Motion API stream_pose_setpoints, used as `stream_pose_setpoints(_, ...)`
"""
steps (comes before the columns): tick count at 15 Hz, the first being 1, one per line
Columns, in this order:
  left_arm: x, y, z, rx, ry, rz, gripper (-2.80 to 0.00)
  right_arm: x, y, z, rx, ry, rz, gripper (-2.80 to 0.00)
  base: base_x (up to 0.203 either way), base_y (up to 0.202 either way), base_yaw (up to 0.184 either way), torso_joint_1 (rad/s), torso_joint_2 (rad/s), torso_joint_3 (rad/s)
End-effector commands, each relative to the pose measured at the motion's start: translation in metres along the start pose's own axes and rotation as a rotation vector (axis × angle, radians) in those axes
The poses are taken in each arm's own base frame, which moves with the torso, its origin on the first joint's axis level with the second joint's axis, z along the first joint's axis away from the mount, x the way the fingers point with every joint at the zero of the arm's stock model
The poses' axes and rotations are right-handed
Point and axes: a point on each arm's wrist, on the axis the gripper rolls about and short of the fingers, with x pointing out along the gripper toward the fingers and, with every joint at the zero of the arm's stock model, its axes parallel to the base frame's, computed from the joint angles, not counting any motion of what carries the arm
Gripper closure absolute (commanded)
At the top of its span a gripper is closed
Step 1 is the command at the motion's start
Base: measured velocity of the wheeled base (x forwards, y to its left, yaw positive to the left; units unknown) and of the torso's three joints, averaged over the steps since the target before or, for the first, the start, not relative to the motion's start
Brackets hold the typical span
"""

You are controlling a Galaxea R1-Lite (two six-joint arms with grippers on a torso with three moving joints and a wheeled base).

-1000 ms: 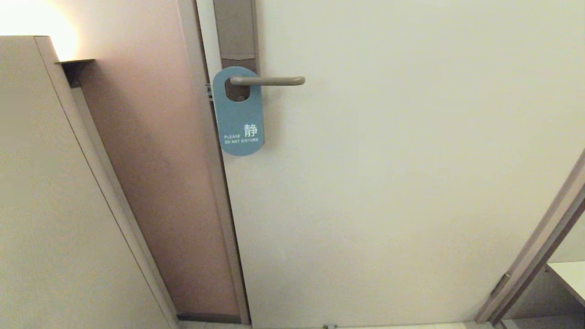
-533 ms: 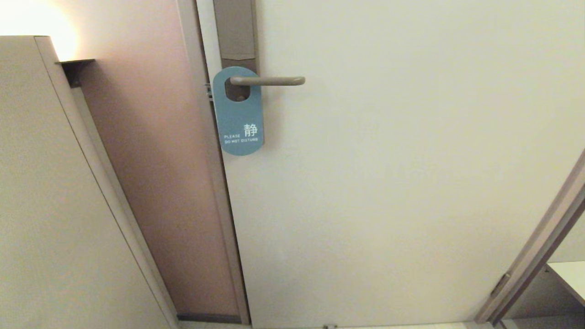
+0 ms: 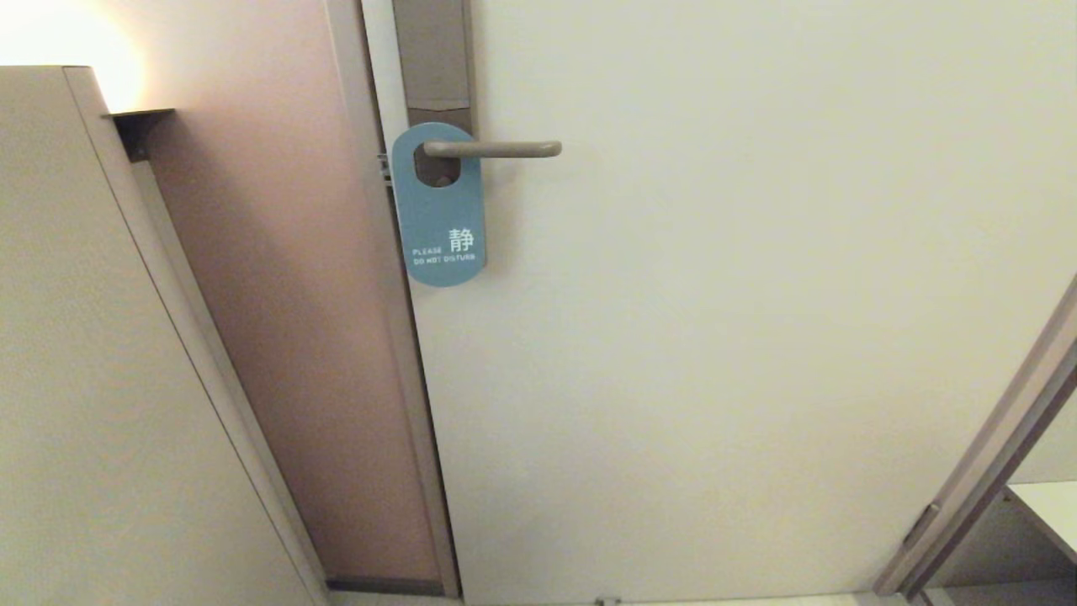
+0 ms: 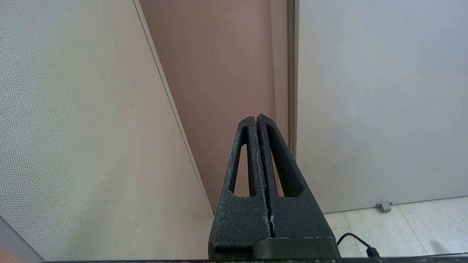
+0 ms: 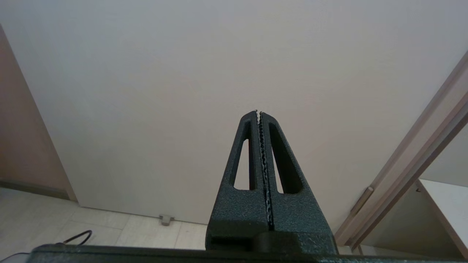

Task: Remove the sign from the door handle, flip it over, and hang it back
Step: Take down the sign

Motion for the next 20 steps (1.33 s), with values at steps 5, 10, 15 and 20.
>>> stream_pose_setpoints(5, 0.0, 0.0, -0.001, 0.008, 0.004, 0.001, 0.0, 0.0, 0.0, 0.0, -0.001, 0.001, 0.001, 0.0, 0.0, 0.0, 0.0, 0.0, 0.0, 0.0)
stream_pose_setpoints(10, -0.005, 0.001, 0.014, 0.041, -0.049, -0.007, 0.0, 0.0, 0.0, 0.0, -0.001, 0.001, 0.001, 0.0, 0.0, 0.0, 0.0, 0.0, 0.0, 0.0)
stream_pose_setpoints(15, -0.008, 0.004, 0.041, 0.042, -0.059, -0.041, 0.0, 0.0, 0.0, 0.0, -0.001, 0.001, 0.001, 0.0, 0.0, 0.0, 0.0, 0.0, 0.0, 0.0)
stream_pose_setpoints(20, 0.016, 0.011, 0.106, 0.016, -0.015, -0.157, 0.0, 0.0, 0.0, 0.0, -0.001, 0.002, -0.001, 0.0, 0.0, 0.0, 0.0, 0.0, 0.0, 0.0)
